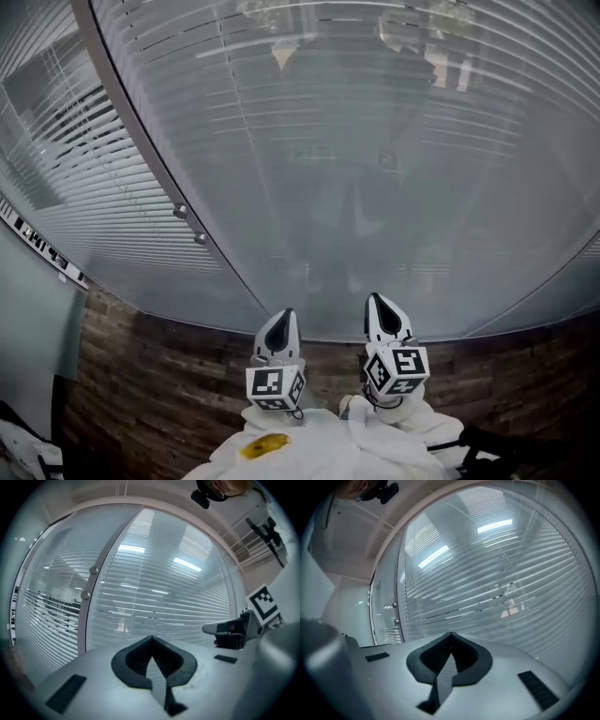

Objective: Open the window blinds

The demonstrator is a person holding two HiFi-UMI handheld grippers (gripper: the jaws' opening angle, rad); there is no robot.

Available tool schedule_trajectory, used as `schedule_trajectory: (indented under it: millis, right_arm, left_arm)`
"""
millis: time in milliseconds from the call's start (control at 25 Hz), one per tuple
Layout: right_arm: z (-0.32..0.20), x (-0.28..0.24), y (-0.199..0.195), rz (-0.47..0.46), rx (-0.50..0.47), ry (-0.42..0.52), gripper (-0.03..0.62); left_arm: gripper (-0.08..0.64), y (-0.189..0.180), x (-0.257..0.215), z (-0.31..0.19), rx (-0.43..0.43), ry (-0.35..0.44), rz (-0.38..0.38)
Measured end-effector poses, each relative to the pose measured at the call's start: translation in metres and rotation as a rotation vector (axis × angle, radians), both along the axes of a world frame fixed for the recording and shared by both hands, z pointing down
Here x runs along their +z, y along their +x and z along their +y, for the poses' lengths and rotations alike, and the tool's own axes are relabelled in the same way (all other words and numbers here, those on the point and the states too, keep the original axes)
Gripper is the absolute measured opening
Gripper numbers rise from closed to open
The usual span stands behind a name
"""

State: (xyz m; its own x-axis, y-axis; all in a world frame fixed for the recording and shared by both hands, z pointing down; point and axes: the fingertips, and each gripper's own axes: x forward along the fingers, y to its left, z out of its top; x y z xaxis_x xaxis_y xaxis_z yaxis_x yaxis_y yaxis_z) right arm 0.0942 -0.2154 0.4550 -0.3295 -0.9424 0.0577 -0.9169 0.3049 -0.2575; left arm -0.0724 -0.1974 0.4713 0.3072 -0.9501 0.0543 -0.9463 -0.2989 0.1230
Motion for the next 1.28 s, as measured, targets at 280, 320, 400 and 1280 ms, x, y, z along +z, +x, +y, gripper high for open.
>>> schedule_trajectory:
  millis: [280,320,400,1280]
  right_arm:
    - [-0.032,-0.014,-0.012,-0.019,0.059,0.030,0.011]
    - [-0.036,-0.014,-0.012,-0.025,0.071,0.027,0.011]
    - [-0.041,-0.012,-0.016,-0.045,0.081,0.015,0.011]
    - [-0.052,0.000,-0.018,-0.084,0.139,0.001,0.011]
  left_arm:
    - [0.036,-0.059,-0.041,-0.043,-0.113,0.171,-0.389]
    - [0.078,-0.074,-0.050,-0.051,-0.152,0.195,-0.523]
    - [0.117,-0.106,-0.062,-0.069,-0.202,0.216,-0.816]
    - [0.124,-0.184,-0.072,-0.138,-0.201,0.106,-1.185]
